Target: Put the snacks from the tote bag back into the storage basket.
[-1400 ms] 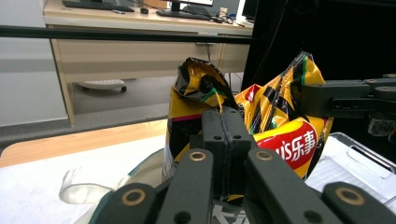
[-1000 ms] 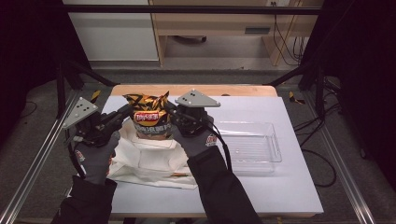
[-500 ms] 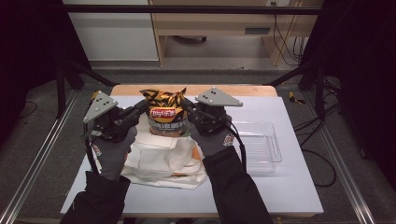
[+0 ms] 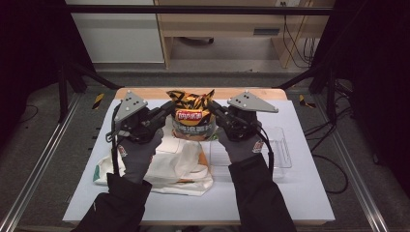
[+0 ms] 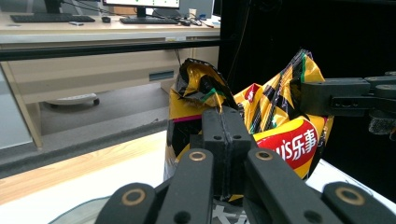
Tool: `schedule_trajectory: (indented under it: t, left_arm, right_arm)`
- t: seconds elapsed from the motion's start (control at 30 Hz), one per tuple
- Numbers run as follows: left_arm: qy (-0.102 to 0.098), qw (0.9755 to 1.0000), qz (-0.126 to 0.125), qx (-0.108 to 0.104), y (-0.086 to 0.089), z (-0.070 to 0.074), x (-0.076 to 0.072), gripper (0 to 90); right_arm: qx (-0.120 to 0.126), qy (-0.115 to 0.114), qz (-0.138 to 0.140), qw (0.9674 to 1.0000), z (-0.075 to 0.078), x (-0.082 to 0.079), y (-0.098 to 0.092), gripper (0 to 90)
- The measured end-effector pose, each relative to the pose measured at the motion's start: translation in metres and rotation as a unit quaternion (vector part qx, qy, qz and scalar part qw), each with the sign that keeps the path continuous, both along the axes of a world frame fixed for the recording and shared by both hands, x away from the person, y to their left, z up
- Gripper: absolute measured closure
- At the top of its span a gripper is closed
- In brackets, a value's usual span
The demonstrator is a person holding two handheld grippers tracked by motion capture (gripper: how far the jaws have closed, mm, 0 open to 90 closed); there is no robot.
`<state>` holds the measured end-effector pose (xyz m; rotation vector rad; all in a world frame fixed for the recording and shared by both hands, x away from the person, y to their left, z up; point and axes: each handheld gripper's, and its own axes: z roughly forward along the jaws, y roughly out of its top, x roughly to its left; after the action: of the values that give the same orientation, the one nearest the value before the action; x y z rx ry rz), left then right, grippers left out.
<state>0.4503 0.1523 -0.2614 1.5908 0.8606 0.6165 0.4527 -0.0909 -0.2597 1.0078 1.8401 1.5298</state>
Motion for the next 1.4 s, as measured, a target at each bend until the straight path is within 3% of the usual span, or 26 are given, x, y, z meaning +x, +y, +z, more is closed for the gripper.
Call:
schedule_trajectory:
  t: [0.87,1.4]
  left_arm:
    - [0.006,0.9992,-0.039,0.006,-0.070,-0.002,0.017,89.7]
    - [0.014,0.9975,-0.067,0.016,-0.112,-0.016,0.024,89.7]
  right_arm:
    - [0.004,-0.003,-0.051,0.9987,-0.004,-0.006,-0.066,90.0]
    - [0.006,-0.001,-0.080,0.9968,-0.018,-0.010,-0.107,90.0]
